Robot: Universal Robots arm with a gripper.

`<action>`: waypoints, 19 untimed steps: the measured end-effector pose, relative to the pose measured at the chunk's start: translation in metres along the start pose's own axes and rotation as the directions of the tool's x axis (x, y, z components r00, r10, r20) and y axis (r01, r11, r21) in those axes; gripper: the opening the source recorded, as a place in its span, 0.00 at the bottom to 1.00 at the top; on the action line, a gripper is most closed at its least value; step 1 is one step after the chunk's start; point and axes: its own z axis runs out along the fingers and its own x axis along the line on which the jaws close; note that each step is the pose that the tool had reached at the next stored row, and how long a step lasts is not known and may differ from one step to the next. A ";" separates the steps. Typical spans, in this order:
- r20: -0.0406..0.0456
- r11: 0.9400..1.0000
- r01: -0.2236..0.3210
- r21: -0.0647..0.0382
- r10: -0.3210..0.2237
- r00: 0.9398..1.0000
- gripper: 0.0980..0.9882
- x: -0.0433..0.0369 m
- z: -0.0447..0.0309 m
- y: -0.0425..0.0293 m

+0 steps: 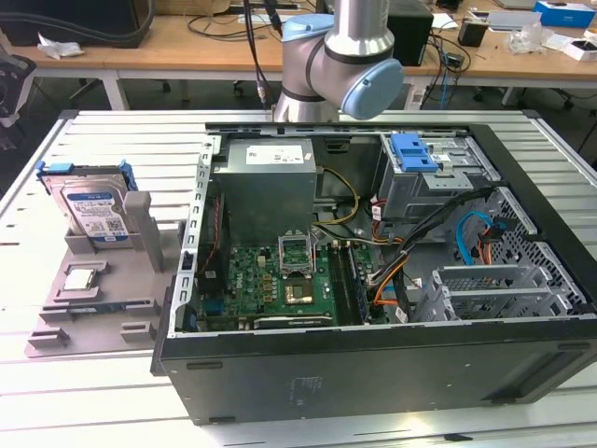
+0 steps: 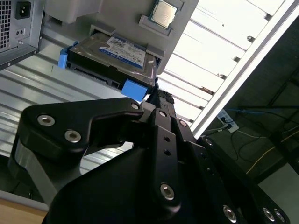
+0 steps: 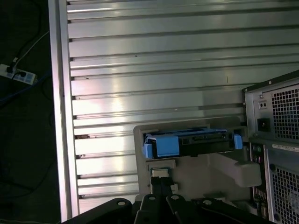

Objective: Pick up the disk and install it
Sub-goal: 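Reach for the disk, then pick up the disk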

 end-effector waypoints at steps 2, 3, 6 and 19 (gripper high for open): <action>0.000 1.000 0.000 0.000 0.000 1.000 0.01 0.0000 0.0000 0.0000; 0.000 1.000 0.000 0.000 0.000 1.000 0.01 0.0000 0.0000 0.0001; 0.000 1.000 0.000 0.000 0.000 1.000 0.01 0.0000 0.0000 0.0002; -0.004 0.995 0.101 -0.003 -0.101 0.995 0.01 0.0001 0.0000 0.0004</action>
